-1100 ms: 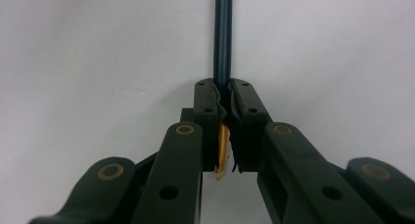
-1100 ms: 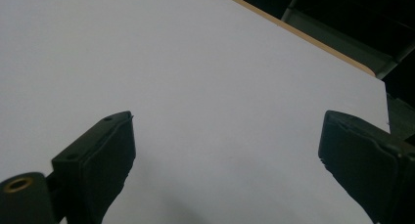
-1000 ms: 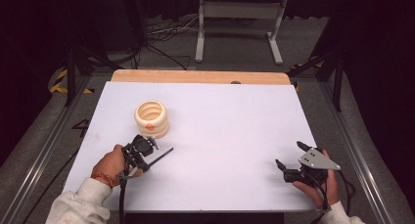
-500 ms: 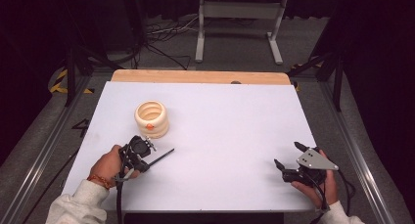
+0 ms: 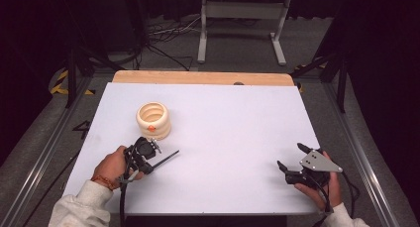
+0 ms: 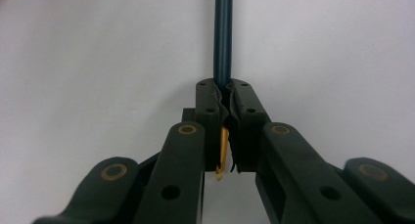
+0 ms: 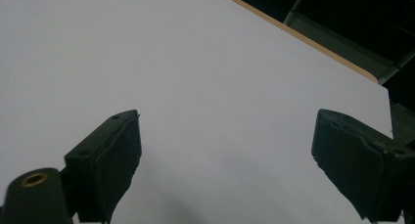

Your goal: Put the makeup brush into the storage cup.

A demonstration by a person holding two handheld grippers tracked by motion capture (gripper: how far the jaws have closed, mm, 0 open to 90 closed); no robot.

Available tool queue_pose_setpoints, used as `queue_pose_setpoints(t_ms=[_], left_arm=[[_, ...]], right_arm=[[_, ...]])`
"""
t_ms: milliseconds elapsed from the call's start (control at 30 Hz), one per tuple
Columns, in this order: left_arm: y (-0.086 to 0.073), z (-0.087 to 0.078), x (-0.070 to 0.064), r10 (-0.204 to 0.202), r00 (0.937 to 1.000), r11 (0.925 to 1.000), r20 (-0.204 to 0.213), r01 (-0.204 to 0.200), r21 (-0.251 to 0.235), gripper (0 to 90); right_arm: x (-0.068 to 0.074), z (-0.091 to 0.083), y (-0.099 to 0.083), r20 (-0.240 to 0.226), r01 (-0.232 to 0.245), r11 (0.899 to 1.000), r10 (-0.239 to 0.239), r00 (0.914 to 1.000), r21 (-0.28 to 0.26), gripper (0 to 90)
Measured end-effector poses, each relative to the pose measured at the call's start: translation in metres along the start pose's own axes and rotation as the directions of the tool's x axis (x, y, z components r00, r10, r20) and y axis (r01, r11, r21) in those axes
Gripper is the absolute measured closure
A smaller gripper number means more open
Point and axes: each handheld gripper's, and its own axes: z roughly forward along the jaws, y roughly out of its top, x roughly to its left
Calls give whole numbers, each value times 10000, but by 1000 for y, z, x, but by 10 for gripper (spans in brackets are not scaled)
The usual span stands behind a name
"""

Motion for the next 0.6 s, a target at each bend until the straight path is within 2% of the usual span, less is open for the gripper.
queue_pose_setpoints(t_ms=[167, 367, 400, 600], left_arm=[[1, -6, 0, 135, 9999, 9998, -74, -136, -162, 841], [4, -14, 0, 215, 9996, 9990, 175, -208, -389, 841], [5, -15, 0, 162, 9997, 9986, 159, -154, -499, 841], [14, -22, -3, 434, 9989, 9973, 159, -424, -607, 841]], right_arm=[[0, 0, 0, 12, 29, 10000, -29, 10000, -1, 119], [2, -1, 1, -56, 152, 9999, -152, 9999, -79, 124], [2, -1, 2, -18, 189, 9998, -189, 9998, -101, 124], [7, -3, 7, 101, 545, 9979, -542, 9985, -345, 156]])
